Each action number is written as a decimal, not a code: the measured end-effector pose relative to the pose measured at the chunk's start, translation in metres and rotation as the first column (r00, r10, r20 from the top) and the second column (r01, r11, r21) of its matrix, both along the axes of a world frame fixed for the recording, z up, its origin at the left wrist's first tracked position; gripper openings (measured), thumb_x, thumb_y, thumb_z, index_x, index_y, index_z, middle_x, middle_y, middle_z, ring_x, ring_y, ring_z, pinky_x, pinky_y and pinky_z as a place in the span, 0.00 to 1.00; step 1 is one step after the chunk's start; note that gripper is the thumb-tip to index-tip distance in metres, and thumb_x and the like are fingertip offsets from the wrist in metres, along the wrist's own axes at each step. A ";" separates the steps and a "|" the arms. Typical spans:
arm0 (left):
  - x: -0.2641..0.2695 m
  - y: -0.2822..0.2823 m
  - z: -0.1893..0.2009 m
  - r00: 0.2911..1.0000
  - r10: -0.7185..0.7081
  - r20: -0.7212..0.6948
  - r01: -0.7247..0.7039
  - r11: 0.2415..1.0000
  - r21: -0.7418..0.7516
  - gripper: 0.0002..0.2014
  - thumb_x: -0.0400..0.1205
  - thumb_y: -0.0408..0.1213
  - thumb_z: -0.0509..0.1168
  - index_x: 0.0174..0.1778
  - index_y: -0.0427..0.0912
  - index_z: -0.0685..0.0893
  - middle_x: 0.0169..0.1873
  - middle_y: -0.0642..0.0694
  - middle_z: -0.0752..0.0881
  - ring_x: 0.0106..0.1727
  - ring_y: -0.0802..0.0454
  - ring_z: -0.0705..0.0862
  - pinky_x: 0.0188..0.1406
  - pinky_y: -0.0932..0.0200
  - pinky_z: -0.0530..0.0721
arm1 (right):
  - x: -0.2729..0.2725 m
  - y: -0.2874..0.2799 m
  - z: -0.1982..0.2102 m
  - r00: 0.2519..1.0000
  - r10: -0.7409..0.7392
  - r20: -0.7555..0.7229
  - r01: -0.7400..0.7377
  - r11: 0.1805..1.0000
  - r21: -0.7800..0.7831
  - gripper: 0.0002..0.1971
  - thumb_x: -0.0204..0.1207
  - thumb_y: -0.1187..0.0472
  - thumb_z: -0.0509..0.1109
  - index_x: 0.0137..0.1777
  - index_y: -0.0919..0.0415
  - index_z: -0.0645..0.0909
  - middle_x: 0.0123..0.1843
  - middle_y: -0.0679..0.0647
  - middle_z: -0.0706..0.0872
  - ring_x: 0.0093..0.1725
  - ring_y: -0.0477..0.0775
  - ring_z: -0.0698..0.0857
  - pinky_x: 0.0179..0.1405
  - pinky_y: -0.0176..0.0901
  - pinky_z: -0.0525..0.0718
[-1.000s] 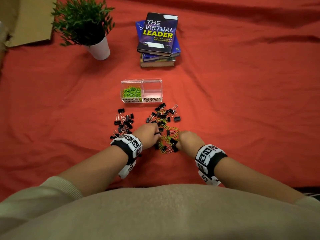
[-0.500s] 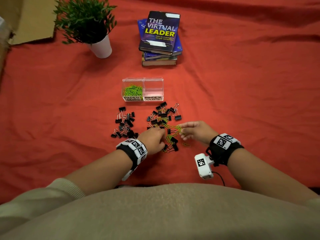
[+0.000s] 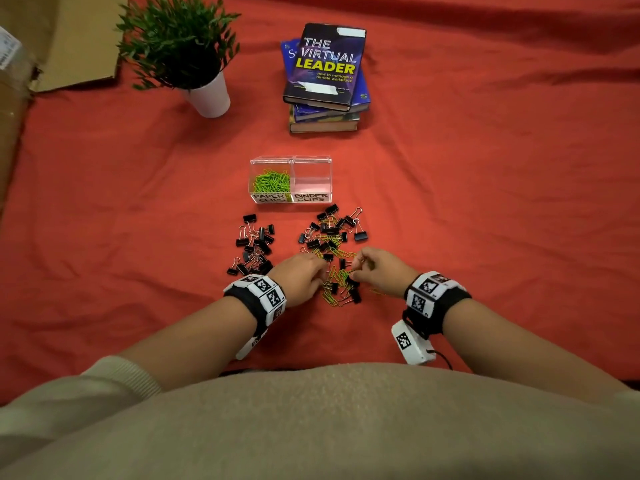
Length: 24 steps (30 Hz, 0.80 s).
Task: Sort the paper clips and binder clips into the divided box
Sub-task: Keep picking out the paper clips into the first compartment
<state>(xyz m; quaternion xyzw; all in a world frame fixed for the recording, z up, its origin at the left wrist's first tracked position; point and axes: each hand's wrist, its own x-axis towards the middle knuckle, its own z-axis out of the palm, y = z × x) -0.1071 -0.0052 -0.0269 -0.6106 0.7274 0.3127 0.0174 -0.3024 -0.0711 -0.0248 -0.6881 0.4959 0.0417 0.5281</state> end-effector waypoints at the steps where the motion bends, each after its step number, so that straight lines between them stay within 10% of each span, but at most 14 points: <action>1: 0.001 0.000 0.001 1.000 0.005 0.005 -0.005 1.000 -0.009 0.04 0.80 0.37 0.63 0.48 0.47 0.81 0.48 0.50 0.82 0.53 0.49 0.80 0.48 0.57 0.75 | 0.001 0.003 -0.002 0.995 0.090 -0.045 -0.093 0.993 -0.074 0.07 0.73 0.61 0.73 0.48 0.56 0.78 0.30 0.45 0.74 0.29 0.44 0.72 0.28 0.35 0.69; 7: -0.010 0.000 0.001 0.998 -0.059 0.033 0.059 0.998 -0.010 0.13 0.79 0.46 0.66 0.57 0.49 0.78 0.52 0.49 0.81 0.56 0.49 0.79 0.51 0.54 0.78 | 0.001 0.008 -0.005 0.947 0.285 -0.146 -0.314 0.916 -0.251 0.12 0.74 0.60 0.72 0.56 0.58 0.79 0.31 0.38 0.68 0.40 0.47 0.73 0.29 0.29 0.63; 24: 0.010 -0.010 0.010 0.995 0.054 0.084 -0.050 0.998 -0.050 0.13 0.76 0.42 0.65 0.56 0.45 0.77 0.53 0.48 0.82 0.56 0.49 0.80 0.55 0.54 0.80 | -0.028 -0.025 0.002 0.980 0.016 -0.200 -0.067 0.965 -0.254 0.05 0.76 0.62 0.69 0.48 0.57 0.75 0.33 0.46 0.75 0.40 0.54 0.78 0.37 0.41 0.70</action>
